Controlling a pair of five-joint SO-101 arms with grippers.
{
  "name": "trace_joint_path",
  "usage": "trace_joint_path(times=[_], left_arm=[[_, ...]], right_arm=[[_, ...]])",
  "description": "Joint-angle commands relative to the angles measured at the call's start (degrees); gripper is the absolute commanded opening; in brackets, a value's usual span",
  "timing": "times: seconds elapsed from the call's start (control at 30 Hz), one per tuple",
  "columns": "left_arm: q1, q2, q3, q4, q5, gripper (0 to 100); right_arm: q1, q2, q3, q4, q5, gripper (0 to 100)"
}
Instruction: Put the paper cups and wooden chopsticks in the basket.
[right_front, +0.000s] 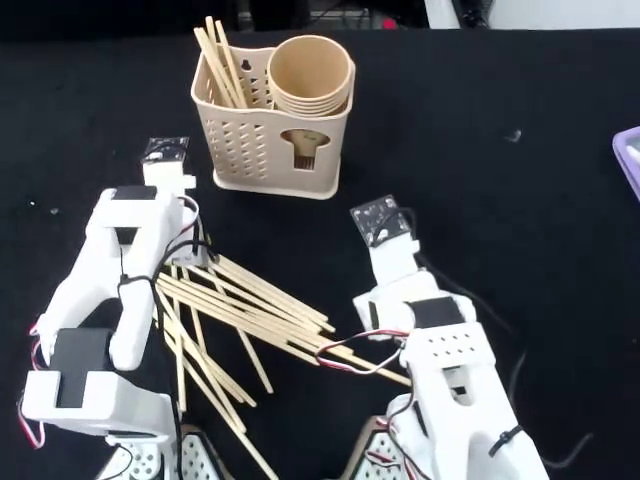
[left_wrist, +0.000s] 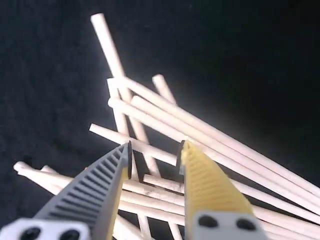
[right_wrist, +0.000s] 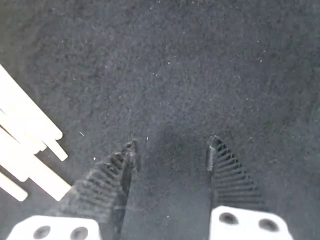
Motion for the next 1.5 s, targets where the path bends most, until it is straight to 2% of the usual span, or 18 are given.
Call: trace_joint_path(times=[0.0,0.17,0.3,0.37,0.47,0.73,0.9,1.13,1.27,1.4,1.47], left_arm=[[0.0,0.0,-5.8,7.4,-1.3,17],[4.4,0.0,-15.5,23.1,-6.7,17],[7.2,0.0,-16.9,29.9,-24.9,17],[7.5,0.0,-14.9,31.0,-33.4,13],[7.5,0.1,-10.1,30.6,-40.3,10],[7.5,0.0,-1.3,19.9,-39.7,13],[7.5,-0.9,-1.3,22.0,-39.9,12],[7.6,-20.0,2.2,25.6,-39.9,12],[7.4,-31.1,7.5,21.9,-37.8,13],[7.5,-33.2,12.6,17.8,-36.5,13],[7.5,-31.6,13.6,17.5,-36.5,19]], right_arm=[[0.8,-2.1,-0.1,-1.1,0.1,21.5],[0.8,-2.0,0.0,-1.1,0.1,21.5],[0.8,-2.0,0.0,-1.1,0.1,21.5],[0.8,-2.0,0.0,-1.1,0.1,21.5],[0.8,-2.0,0.0,-1.1,0.1,21.5],[0.8,-1.9,0.0,-1.1,0.1,21.5],[0.8,-1.8,0.0,-1.1,0.1,21.5],[0.8,-1.8,0.0,-1.1,0.1,21.5],[0.8,-2.1,0.0,-1.1,0.1,21.5],[2.5,-2.1,0.0,-1.1,-0.4,21.5],[4.7,-2.1,-0.2,-1.1,-0.4,21.5]])
